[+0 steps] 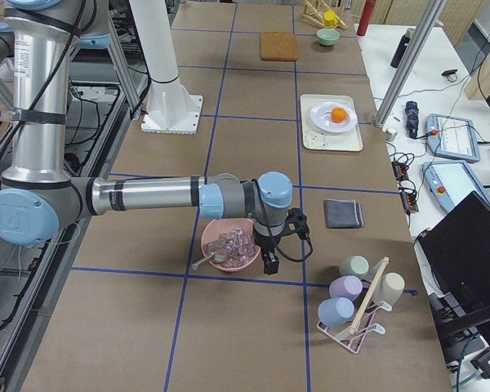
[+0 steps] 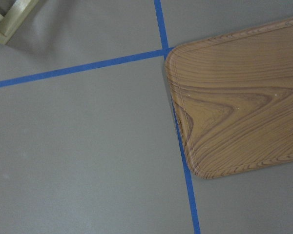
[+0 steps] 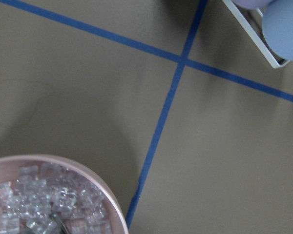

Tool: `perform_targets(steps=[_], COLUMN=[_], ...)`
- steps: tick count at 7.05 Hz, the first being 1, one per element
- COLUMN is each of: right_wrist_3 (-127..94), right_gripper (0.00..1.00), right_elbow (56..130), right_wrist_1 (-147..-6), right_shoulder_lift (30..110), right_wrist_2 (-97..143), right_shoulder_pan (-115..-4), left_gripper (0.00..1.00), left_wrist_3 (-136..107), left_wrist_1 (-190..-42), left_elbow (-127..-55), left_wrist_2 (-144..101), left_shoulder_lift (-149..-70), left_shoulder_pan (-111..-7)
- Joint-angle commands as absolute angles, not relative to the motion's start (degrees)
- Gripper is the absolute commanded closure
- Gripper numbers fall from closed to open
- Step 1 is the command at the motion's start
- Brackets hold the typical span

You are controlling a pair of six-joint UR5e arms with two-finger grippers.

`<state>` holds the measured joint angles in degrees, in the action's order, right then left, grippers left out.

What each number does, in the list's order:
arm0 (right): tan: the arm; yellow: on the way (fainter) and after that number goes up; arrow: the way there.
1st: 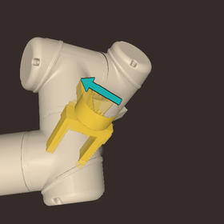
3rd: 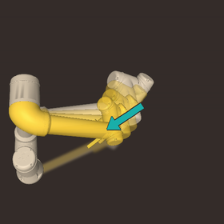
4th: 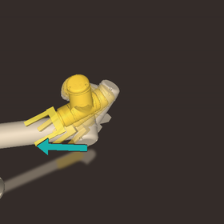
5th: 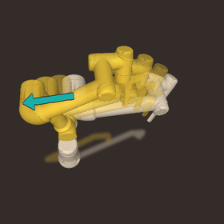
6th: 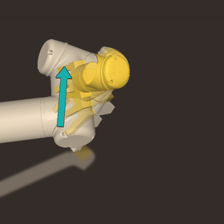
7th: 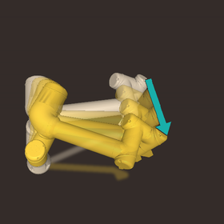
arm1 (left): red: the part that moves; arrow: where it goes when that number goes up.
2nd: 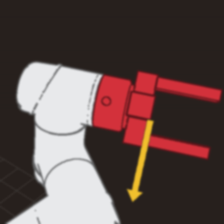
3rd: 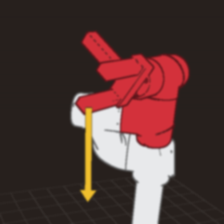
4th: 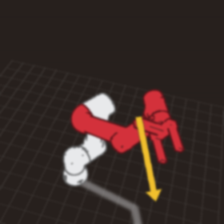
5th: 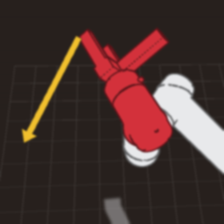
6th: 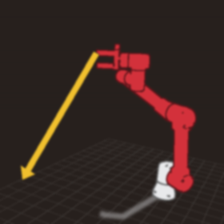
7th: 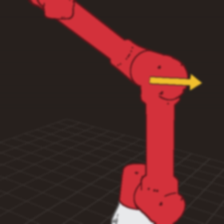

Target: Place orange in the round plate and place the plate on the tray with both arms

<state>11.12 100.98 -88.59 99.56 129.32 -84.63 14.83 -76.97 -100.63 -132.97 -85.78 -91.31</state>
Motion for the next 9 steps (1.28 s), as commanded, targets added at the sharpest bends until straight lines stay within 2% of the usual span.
perform_targets(steps=[1, 4, 6, 9], right_wrist_3=[10.99, 11.08, 11.16, 10.81], right_gripper=[0.00, 0.00, 0.00, 0.00], right_elbow=[100.81, 101.25, 103.18, 103.18], right_wrist_1=[-83.85, -86.80, -103.53, -104.94], right_shoulder_lift=[105.45, 103.20, 96.02, 94.31], right_wrist_2=[134.17, 136.31, 134.75, 129.36], right_shoulder_pan=[-87.08, -90.18, -89.92, -90.09], left_gripper=[0.01, 0.01, 0.01, 0.01], left_wrist_3=[14.85, 14.94, 14.94, 15.03], left_wrist_1=[-76.64, -77.16, -77.17, -77.26], left_elbow=[-100.64, -100.72, -100.72, -101.95], left_wrist_2=[-132.98, -133.15, -133.15, -133.15], left_shoulder_lift=[-85.69, -84.47, -84.46, -84.55], left_shoulder_pan=[-91.32, -91.32, -91.41, -91.41])
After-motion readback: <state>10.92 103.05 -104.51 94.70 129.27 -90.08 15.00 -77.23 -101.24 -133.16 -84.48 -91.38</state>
